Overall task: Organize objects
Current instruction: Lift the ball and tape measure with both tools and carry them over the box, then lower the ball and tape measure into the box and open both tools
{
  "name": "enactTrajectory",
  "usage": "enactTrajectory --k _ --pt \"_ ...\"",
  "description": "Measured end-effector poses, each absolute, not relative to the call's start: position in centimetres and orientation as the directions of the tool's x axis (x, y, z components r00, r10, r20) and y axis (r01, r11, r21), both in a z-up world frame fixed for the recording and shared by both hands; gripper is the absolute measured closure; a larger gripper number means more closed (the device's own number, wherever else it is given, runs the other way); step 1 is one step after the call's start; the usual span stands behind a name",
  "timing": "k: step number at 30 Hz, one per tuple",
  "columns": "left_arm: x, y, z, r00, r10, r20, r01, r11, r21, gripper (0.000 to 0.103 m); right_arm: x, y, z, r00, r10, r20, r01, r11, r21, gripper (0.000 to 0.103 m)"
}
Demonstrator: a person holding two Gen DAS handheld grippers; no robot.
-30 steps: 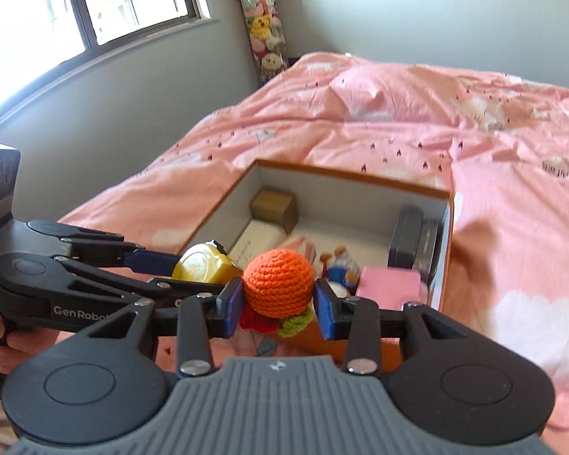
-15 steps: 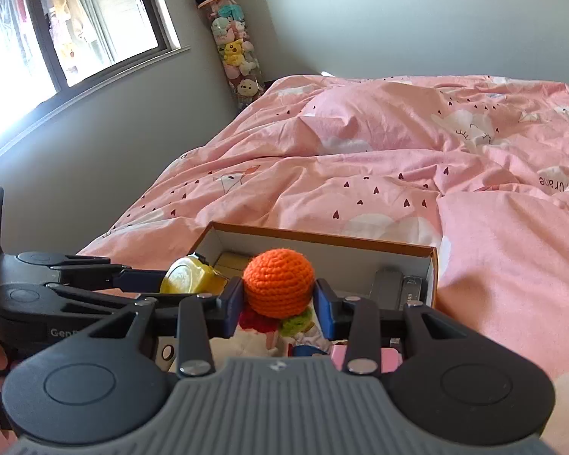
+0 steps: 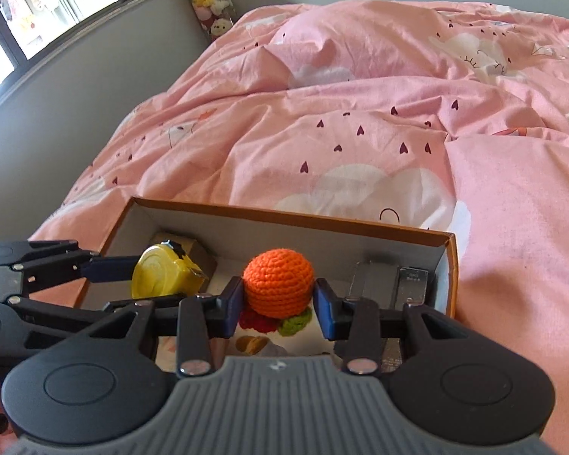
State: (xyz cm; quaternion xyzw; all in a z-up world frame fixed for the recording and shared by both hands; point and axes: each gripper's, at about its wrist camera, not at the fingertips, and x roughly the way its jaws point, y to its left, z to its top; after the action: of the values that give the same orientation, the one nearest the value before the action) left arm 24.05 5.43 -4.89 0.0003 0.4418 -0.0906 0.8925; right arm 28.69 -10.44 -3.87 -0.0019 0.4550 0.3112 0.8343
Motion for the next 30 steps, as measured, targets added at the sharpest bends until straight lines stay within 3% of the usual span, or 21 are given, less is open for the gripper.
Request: enactTrajectory --k 8,15,30 --pt "26.6 5.3 -6.8 0.544 -0.111 -0.832 0.213 0.977 0.009 0.044 29.5 -6.2 -7.0 0.367 0.381 -0.849 -0.750 0.660 -0.028 0.061" --pt "27.6 4.5 -8.6 0.503 -0.099 -0.859 0.268 0.962 0.046 0.044 29.4 -4.5 -9.0 0.385 0.301 -0.873 -0.834 0.519 -0.189 0.061" --pt "28.6 3.2 -10.7 0.442 -0.067 -0.895 0.324 0.942 0.090 0.044 28.7 -5.7 -7.7 0.412 0.338 -0.846 -0.852 0.472 -0.227 0.057"
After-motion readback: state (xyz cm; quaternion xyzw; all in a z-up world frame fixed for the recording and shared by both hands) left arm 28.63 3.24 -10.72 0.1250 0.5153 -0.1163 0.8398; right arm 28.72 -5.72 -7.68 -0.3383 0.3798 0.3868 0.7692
